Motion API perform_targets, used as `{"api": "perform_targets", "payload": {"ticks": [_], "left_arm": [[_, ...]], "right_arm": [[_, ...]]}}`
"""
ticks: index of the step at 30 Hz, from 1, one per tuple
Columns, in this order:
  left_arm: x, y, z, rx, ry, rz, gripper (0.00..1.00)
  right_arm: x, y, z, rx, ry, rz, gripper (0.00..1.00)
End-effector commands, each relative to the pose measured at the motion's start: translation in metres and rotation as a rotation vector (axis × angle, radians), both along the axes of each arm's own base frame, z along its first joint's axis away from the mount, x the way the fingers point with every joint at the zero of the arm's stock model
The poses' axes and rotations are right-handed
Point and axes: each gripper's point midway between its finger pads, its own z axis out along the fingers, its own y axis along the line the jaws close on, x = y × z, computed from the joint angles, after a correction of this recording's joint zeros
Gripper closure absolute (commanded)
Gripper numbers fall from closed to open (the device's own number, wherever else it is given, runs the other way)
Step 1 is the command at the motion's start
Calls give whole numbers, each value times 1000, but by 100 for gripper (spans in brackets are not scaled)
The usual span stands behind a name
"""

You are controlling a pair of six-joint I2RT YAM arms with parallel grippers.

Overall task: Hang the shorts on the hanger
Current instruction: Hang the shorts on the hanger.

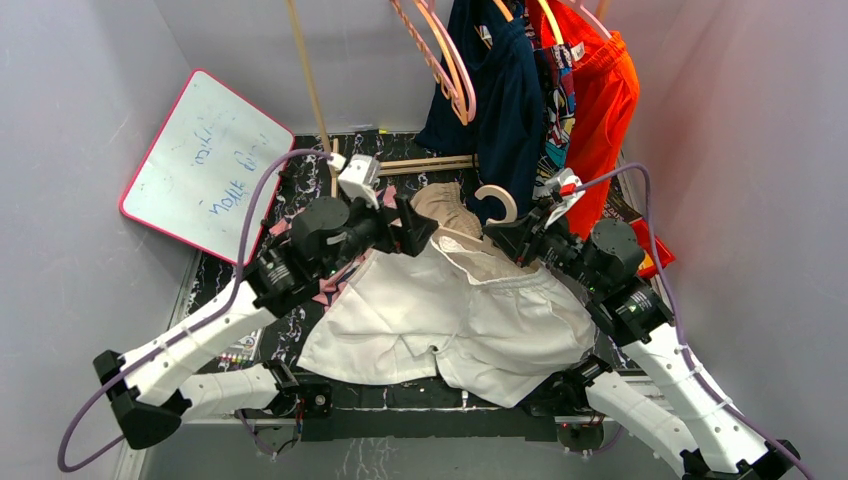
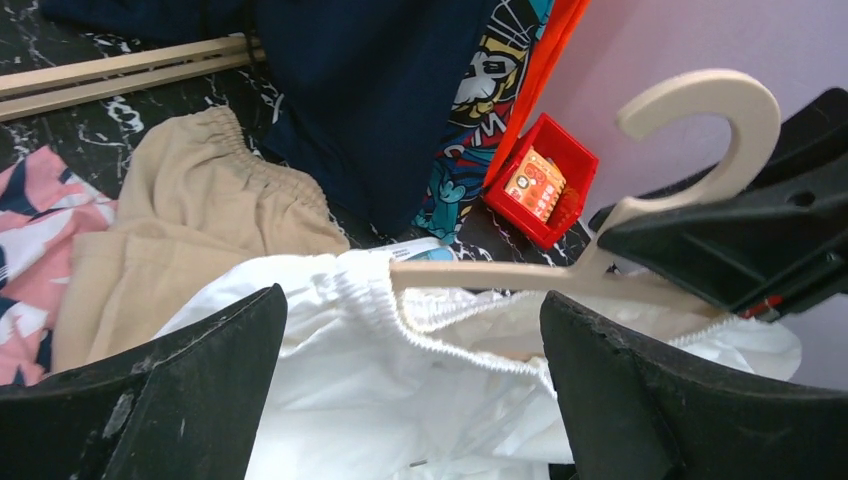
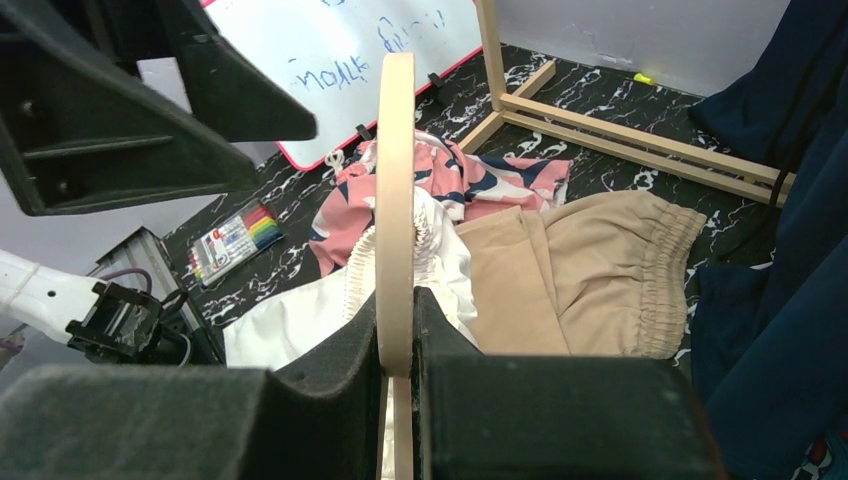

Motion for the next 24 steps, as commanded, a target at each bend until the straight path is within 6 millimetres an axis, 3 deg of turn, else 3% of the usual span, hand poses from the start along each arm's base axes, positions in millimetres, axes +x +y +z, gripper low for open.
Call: {"api": "perform_targets", "payload": {"ticks": [1, 8, 12, 16, 20, 24], "left_arm": [[3, -19, -9, 46, 105, -35, 6], [6, -20, -29, 116, 145, -27, 24], [3, -25, -41, 151, 170, -57, 45], [3, -33, -47, 168, 184, -93, 49], [5, -35, -51, 175, 194, -90, 40], [5, -39, -49, 169, 192, -102, 42]], "right_arm": [[-7, -3, 53, 71, -154, 12, 100], [-8, -6, 51, 61, -167, 2, 100], [-8, -6, 49, 59, -170, 0, 100], [-9, -5, 49, 59, -168, 8, 100], [-10, -5, 47, 56, -164, 12, 100], [-12, -5, 47, 56, -164, 17, 100]]}}
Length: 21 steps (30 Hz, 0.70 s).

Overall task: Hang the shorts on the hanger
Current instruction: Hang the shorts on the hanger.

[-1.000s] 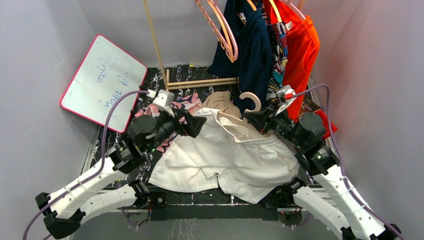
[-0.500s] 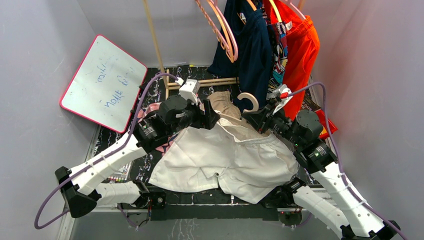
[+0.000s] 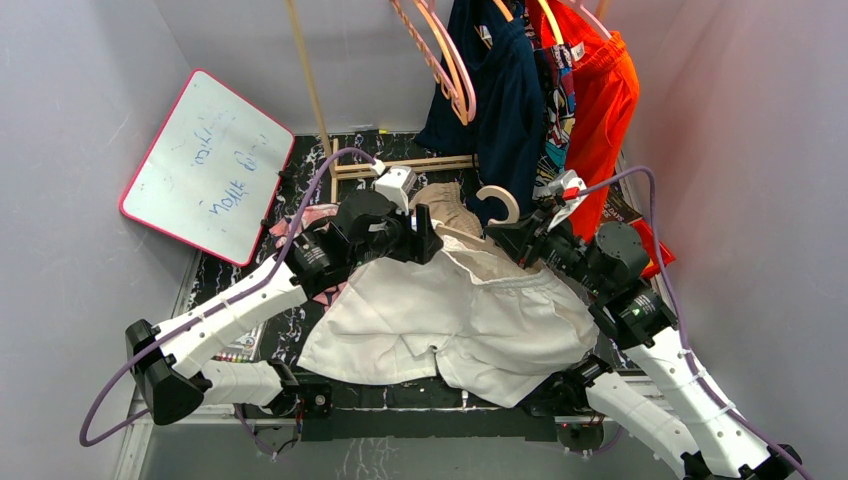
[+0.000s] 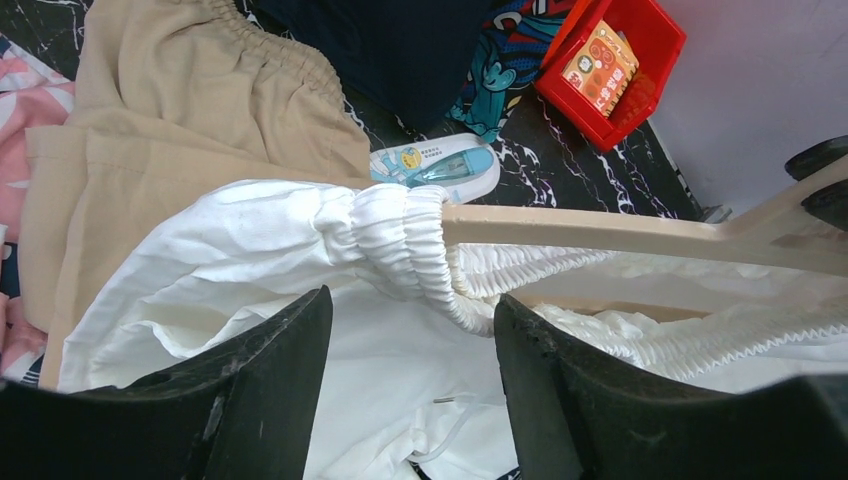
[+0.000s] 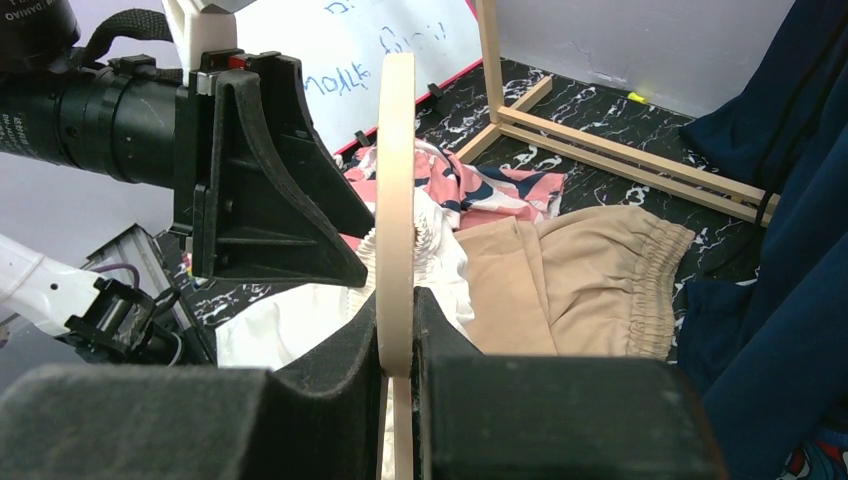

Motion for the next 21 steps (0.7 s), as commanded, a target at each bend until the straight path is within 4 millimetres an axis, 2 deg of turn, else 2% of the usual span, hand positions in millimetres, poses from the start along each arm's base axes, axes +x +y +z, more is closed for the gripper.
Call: {"api": "perform_targets", "payload": {"ticks": [1, 5, 6, 8, 10, 14, 16, 19, 21], "left_arm": [[-2, -5, 26, -48, -34, -30, 43], [1, -4, 23, -34, -36, -21, 45], [1, -5, 23, -33, -38, -23, 49], [0, -6, 24, -29, -45, -38, 70], [0, -7, 25, -26, -51, -45, 79], [0, -7, 26, -23, -57, -49, 81], [0, -6, 27, -20, -62, -50, 86], [0, -3, 29, -22, -72, -43, 100], [1, -2, 33, -25, -84, -42, 100]], "right_arm": [[-9, -2, 42, 69, -117, 16, 100], [-11, 0, 41, 67, -114, 36, 100], [-11, 0, 40, 66, -111, 39, 100], [-11, 1, 38, 63, -107, 39, 100], [-12, 1, 37, 61, -105, 42, 100], [-13, 2, 37, 61, -108, 53, 100], [-13, 2, 39, 63, -112, 52, 100], [-13, 2, 40, 64, -113, 53, 100], [-13, 2, 42, 66, -119, 54, 100]]}}
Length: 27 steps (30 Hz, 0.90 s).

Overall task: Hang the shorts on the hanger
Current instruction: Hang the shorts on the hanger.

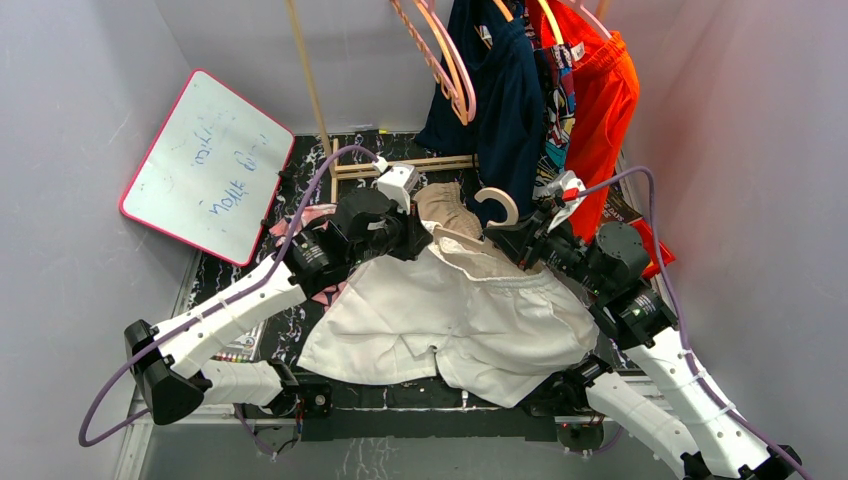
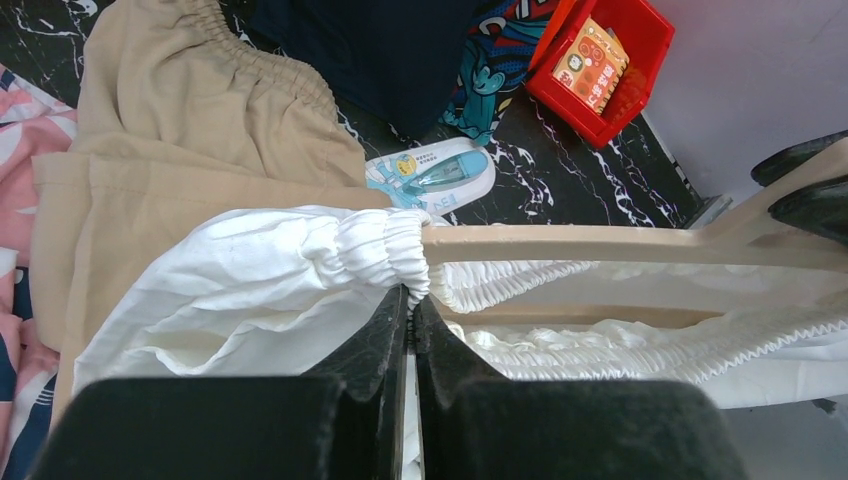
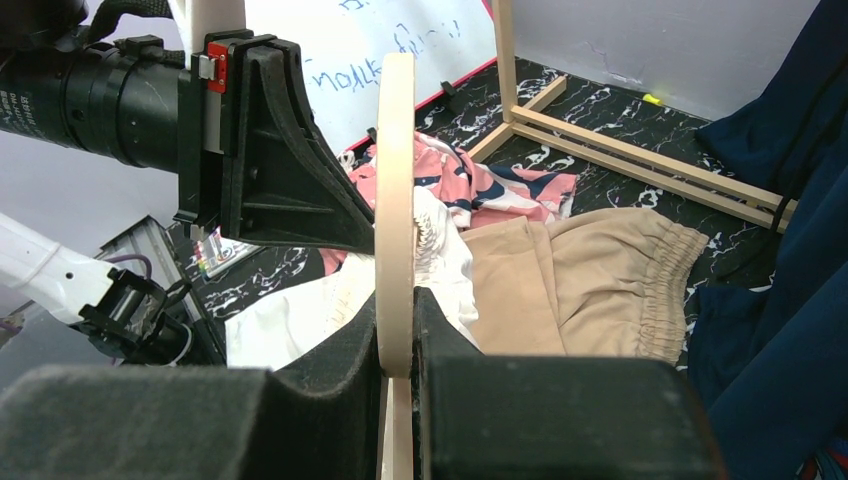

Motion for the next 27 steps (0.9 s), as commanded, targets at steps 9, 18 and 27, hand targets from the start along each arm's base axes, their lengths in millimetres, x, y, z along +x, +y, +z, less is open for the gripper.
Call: {"api": "perform_targets", "payload": {"ticks": [9, 18, 27], "left_arm": [[4, 4, 77, -62, -175, -28, 100], [3, 22, 155, -109, -327, -7, 100], [-4, 44, 139, -109, -325, 51, 100]], "right_arm": [[-8, 0, 95, 191, -222, 23, 100], [-16, 9, 187, 296, -378, 103, 100], [-8, 12, 120, 241, -230, 83, 100]]}}
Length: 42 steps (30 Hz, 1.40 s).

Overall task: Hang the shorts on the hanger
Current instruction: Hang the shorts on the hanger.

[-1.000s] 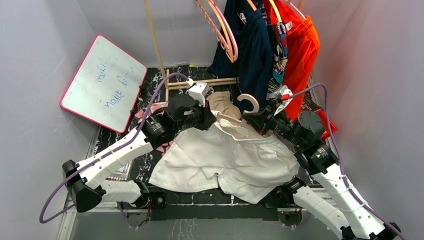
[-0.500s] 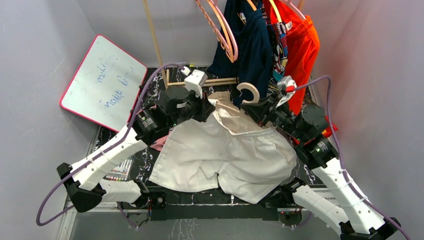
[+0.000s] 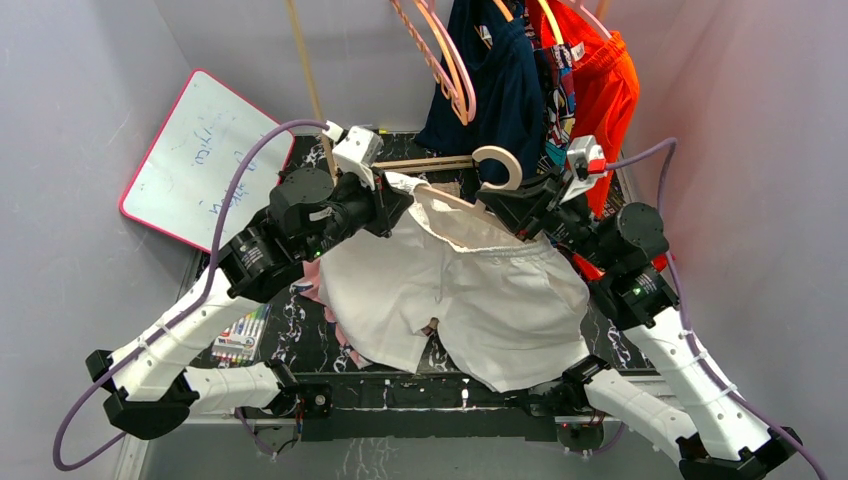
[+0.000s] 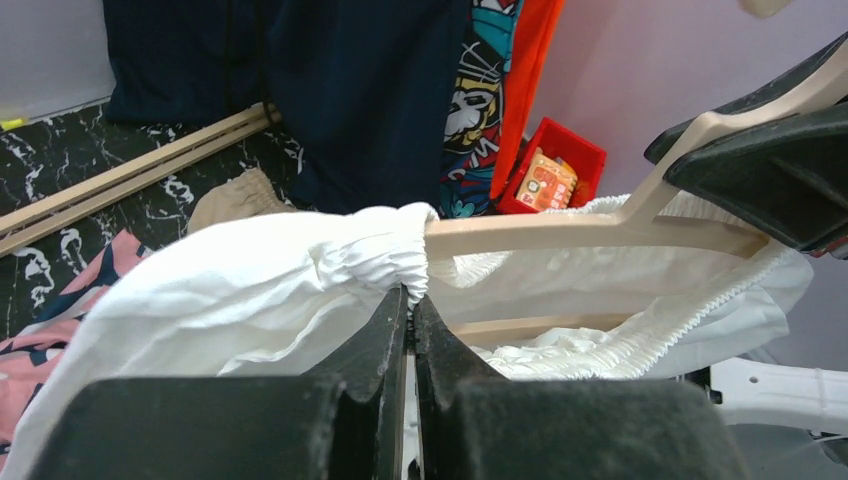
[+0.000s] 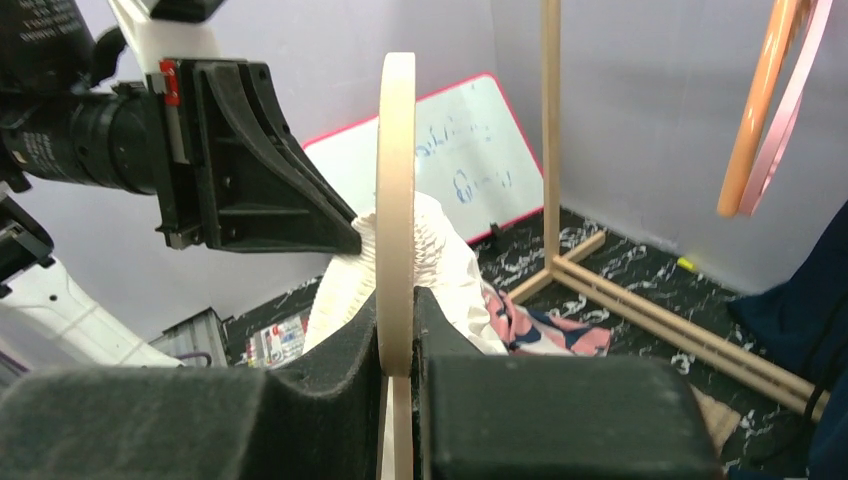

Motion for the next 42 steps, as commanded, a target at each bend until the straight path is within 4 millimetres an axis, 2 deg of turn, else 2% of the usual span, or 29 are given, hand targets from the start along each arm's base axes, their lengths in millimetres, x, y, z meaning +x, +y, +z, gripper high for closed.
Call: {"api": "perform_targets", "payload": {"ticks": [1, 4, 7, 11, 17, 22, 26, 31, 34, 40, 41, 42], "left_arm": [[1, 12, 10, -4, -33, 45, 100], [4, 9, 19, -9, -51, 39, 100], [3, -4, 23, -24, -42, -9, 100], [2, -18, 37, -59, -44, -54, 100], [11, 2, 74, -87, -137, 44, 100], [12, 11, 91, -102, -183, 71, 100], [7, -5, 86, -110, -159, -4, 100], [-3, -27, 54, -90, -60, -108, 100], [-9, -22, 40, -86, -27, -106, 100], [-13, -5, 30, -69, -12, -67, 100], [-14, -3, 32, -69, -17, -63, 87], [-15, -1, 35, -70, -24, -65, 68]], "right_arm": [[-10, -6, 12, 39, -35, 3, 100], [-16, -8, 24, 52, -53, 10, 100], [-19, -6, 33, 70, -64, 33, 100], [-12, 0, 25, 39, -36, 43, 100], [-12, 6, 13, -64, -27, 71, 100], [-17, 12, -1, -130, -4, 126, 100], [-18, 16, 1, -117, -2, 150, 100], [-14, 1, 26, 5, -71, 50, 100], [-9, -10, 39, 48, -98, -26, 100], [-13, -17, 53, 90, -134, -46, 100], [-14, -16, 55, 90, -139, -39, 100], [-16, -15, 56, 88, -141, -28, 100]]}}
